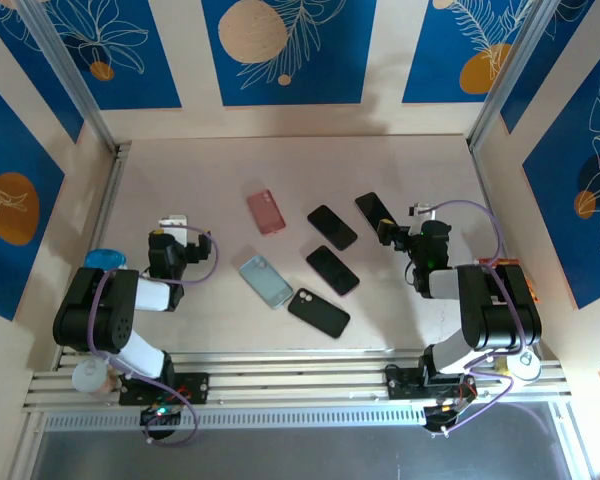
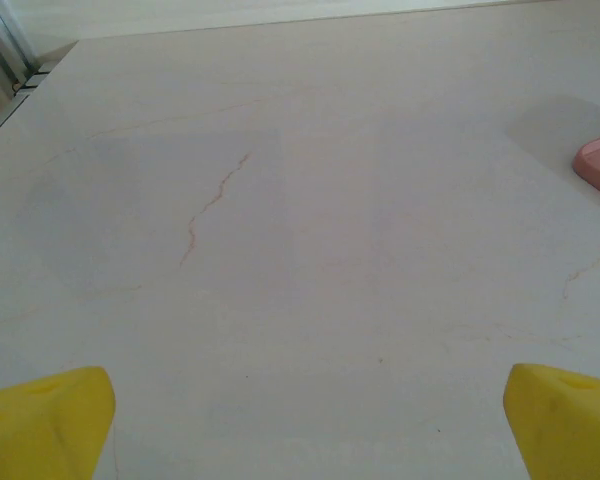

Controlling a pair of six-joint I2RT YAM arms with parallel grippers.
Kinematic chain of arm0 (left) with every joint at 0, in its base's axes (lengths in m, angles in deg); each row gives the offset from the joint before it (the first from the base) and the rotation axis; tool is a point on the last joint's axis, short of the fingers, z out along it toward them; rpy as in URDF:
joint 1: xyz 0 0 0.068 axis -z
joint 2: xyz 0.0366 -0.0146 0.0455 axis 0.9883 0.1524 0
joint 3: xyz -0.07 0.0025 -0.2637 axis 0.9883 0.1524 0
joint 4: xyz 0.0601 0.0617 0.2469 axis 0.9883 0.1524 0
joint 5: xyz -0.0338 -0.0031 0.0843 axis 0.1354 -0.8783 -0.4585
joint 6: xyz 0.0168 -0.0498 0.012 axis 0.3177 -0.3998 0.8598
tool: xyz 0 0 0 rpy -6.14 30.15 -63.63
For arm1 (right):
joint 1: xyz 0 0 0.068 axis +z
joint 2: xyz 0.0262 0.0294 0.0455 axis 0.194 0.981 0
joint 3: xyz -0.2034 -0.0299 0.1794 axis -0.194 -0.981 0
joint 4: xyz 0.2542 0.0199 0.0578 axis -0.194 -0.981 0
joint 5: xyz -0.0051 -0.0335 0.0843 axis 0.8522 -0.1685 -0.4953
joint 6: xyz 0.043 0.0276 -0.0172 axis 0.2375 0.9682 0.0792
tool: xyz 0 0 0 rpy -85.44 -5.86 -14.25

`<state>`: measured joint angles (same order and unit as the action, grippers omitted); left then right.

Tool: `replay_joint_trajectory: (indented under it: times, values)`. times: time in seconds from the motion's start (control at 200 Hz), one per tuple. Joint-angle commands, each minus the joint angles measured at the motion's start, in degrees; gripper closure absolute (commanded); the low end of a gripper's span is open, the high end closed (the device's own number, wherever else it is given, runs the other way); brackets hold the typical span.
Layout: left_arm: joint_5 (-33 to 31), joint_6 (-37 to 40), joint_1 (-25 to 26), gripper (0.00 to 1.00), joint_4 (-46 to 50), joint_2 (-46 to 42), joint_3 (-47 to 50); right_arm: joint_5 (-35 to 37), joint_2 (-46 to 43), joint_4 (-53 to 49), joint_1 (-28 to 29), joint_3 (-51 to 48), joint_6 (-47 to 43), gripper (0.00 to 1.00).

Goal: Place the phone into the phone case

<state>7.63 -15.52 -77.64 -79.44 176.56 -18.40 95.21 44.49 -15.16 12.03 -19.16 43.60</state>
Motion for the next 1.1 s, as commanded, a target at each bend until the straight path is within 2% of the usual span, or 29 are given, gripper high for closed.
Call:
replay_joint_trajectory:
  times: [0.0,0.915,0.99,1.035,1.095]
  values:
    - [1.06,0.54,-0.43,0.0,-1.84,0.11,-0.97,-0.68,-0.14,1.61,-0.14,0.12,-0.9,0.01]
    - [0.02,0.86,-0.1,0.0,-1.27,-0.01,-1.33,-0.66,-0.25,1.33,-0.19,0.13,-0.88,0.01]
    - [-3.93,-0.37,0.0,0.0,4.81,-3.31,-2.95,3.19,-2.17,-1.54,0.59,1.36,-0.36,0.01]
    - [-6.08,-0.25,0.62,0.0,10.43,-5.73,-4.97,6.14,-5.02,-8.75,1.98,3.85,-0.81,0.01]
    - [-9.34,-0.22,1.5,0.06,19.06,-9.19,-8.49,10.8,-8.75,-18.21,4.06,8.13,-0.92,0.01]
